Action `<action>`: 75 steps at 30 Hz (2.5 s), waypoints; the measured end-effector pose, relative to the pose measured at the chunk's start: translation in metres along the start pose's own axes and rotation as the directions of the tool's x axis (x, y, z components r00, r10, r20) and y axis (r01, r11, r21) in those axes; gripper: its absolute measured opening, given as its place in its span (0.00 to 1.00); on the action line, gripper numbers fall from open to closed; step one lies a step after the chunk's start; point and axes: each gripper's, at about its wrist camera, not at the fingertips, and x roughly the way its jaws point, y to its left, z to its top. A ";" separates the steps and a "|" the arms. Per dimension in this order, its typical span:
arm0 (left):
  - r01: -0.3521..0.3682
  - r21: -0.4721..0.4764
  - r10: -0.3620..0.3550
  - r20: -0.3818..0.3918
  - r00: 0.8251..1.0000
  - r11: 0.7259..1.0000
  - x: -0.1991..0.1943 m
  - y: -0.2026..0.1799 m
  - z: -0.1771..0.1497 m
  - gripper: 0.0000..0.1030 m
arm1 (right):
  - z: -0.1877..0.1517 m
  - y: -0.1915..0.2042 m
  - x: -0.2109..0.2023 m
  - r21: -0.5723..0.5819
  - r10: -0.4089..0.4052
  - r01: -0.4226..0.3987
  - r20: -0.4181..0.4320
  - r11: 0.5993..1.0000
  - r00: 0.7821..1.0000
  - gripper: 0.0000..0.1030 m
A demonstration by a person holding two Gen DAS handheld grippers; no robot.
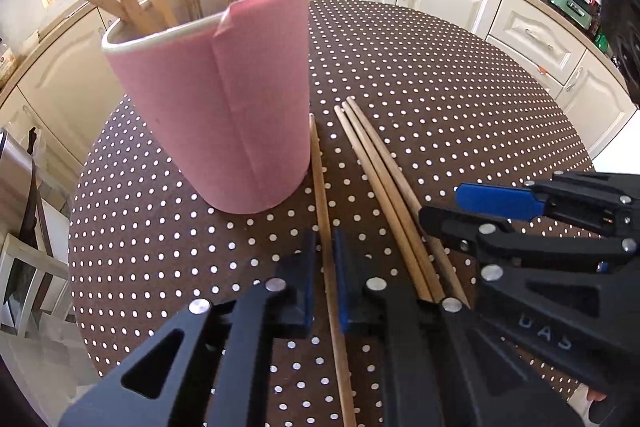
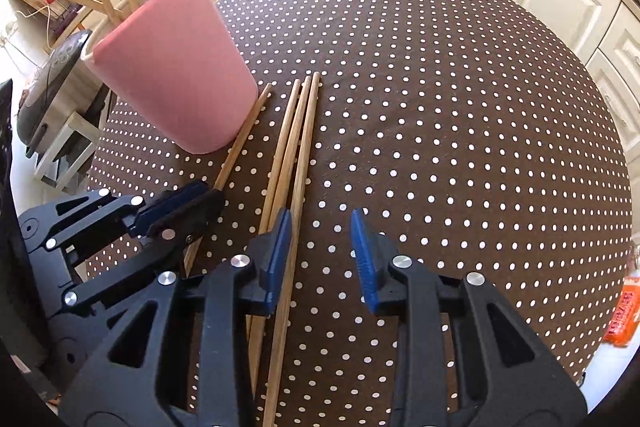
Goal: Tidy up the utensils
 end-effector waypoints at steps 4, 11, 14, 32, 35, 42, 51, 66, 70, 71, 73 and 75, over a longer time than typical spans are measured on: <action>-0.002 0.001 0.002 -0.001 1.000 1.000 0.001 0.002 0.002 0.08 | 0.006 0.004 0.003 -0.004 0.005 -0.006 -0.032 1.000 0.999 0.23; 0.022 -0.008 -0.022 -0.013 1.000 1.000 0.003 0.010 0.005 0.06 | 0.011 0.010 0.010 -0.011 -0.004 0.003 -0.101 1.000 0.995 0.23; 0.001 0.004 -0.001 -0.017 1.000 1.000 0.003 0.006 0.005 0.06 | 0.009 0.010 0.010 -0.015 -0.010 0.008 -0.110 1.000 0.994 0.23; -0.013 0.030 0.013 -0.001 1.000 0.999 0.007 -0.008 0.011 0.06 | 0.018 0.043 0.032 -0.061 -0.052 0.045 -0.102 0.997 0.993 0.06; 0.046 0.014 -0.046 0.019 0.999 0.999 0.005 -0.002 0.005 0.06 | 0.008 0.031 0.028 -0.040 -0.022 0.019 -0.061 0.999 0.998 0.06; 0.124 0.049 -0.130 0.153 0.980 0.991 -0.025 -0.008 -0.004 0.06 | -0.010 0.015 0.002 0.006 0.049 -0.049 0.047 0.999 0.998 0.06; 0.215 0.128 -0.247 0.368 0.896 0.968 -0.089 -0.013 -0.018 0.06 | -0.034 0.011 -0.066 0.002 0.129 -0.135 0.287 0.991 0.949 0.06; 0.299 0.104 -0.286 0.689 0.666 0.948 -0.171 0.019 -0.035 0.06 | -0.043 0.013 -0.148 -0.005 0.185 -0.238 0.646 0.971 0.740 0.06; 0.295 0.066 -0.242 0.750 0.615 0.953 -0.183 0.037 -0.034 0.06 | -0.039 0.027 -0.159 -0.056 0.208 -0.243 0.718 0.968 0.665 0.06; 0.288 0.057 -0.226 0.768 0.600 0.956 -0.188 0.040 -0.037 0.06 | -0.037 0.032 -0.160 -0.068 0.211 -0.237 0.727 0.969 0.653 0.06; 0.276 0.048 -0.204 0.794 0.573 0.960 -0.193 0.046 -0.034 0.06 | -0.033 0.040 -0.161 -0.092 0.215 -0.225 0.754 0.970 0.621 0.06; 0.264 0.040 -0.182 0.821 0.541 0.964 -0.195 0.054 -0.029 0.06 | -0.026 0.046 -0.159 -0.115 0.227 -0.219 0.764 0.969 0.604 0.06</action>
